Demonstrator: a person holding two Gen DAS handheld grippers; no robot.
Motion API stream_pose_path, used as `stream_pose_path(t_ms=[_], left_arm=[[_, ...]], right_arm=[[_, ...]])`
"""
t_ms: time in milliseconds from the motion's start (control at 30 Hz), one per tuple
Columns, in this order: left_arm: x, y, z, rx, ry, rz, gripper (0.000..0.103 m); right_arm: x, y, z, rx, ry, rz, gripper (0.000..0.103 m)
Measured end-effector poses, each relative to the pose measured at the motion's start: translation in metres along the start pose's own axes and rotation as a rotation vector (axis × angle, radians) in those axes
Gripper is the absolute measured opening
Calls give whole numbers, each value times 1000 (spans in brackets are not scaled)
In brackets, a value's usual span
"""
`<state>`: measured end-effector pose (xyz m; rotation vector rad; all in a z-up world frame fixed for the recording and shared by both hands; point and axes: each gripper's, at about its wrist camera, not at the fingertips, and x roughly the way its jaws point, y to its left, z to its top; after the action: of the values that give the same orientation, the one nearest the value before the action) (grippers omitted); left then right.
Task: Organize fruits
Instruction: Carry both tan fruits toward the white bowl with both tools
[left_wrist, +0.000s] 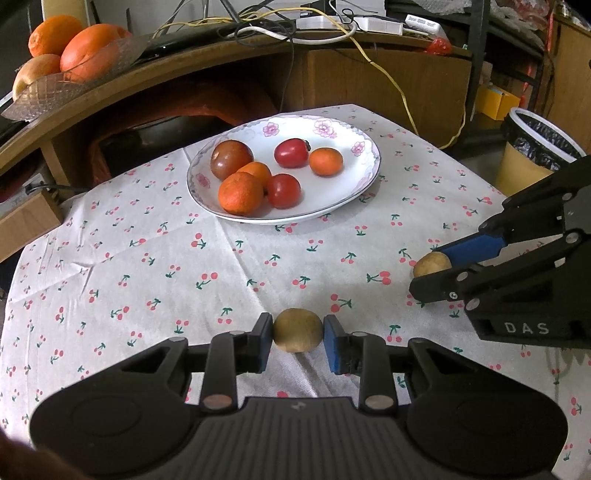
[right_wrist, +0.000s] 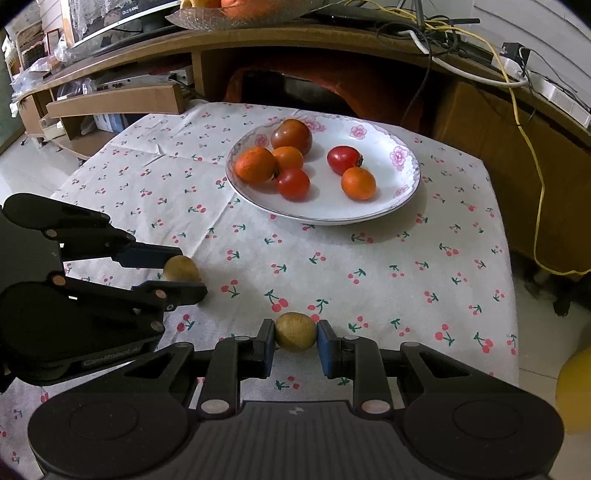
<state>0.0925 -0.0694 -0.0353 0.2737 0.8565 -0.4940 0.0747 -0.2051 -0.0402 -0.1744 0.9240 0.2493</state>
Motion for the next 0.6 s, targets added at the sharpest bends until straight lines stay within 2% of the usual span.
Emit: stream_pose_path(t_ms=[600], left_arm=[[1,-5,2,5,1,0,35]], right_arm=[[4,4,2,-11,7,1,24]])
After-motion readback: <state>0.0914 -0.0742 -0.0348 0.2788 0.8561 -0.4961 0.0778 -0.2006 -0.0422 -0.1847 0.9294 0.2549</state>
